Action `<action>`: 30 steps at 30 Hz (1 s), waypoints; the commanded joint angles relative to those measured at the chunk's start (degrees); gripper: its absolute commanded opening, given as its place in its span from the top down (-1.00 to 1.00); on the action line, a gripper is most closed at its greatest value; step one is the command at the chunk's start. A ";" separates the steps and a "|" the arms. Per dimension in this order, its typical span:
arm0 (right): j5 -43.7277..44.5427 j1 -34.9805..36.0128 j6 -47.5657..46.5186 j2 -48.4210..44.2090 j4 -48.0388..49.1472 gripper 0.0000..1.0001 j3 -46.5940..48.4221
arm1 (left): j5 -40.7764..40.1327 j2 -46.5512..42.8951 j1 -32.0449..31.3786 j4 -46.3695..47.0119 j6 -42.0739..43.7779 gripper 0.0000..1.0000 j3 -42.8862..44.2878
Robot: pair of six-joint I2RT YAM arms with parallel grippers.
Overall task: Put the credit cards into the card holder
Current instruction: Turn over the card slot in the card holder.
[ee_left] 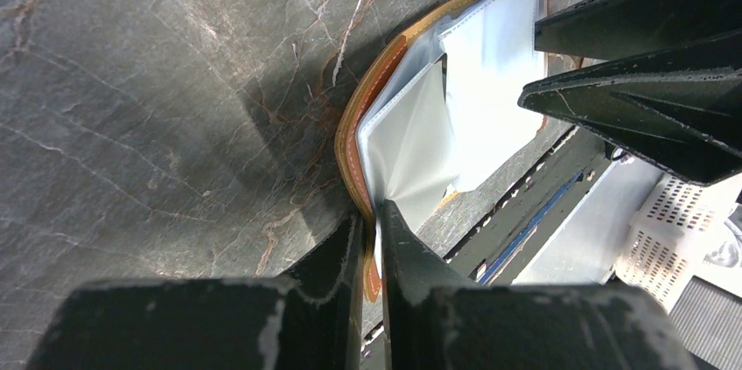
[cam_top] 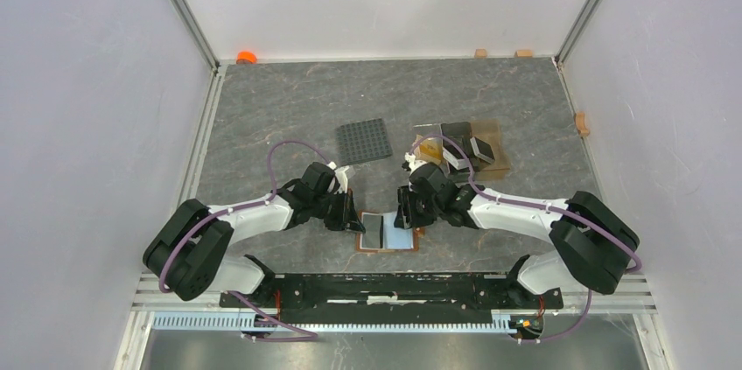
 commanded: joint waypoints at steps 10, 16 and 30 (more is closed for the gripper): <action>-5.42 -1.31 2.82 -1.39 9.99 0.22 -3.30 | -1.49 0.07 -0.16 0.96 -0.83 0.70 0.46; -5.91 -1.27 2.87 -2.72 10.34 0.32 -2.85 | -1.75 -0.21 -0.11 0.65 -0.85 0.70 0.55; -10.66 0.41 3.66 1.85 16.41 0.67 -1.69 | -2.58 -1.73 -0.11 0.44 -1.26 0.34 0.73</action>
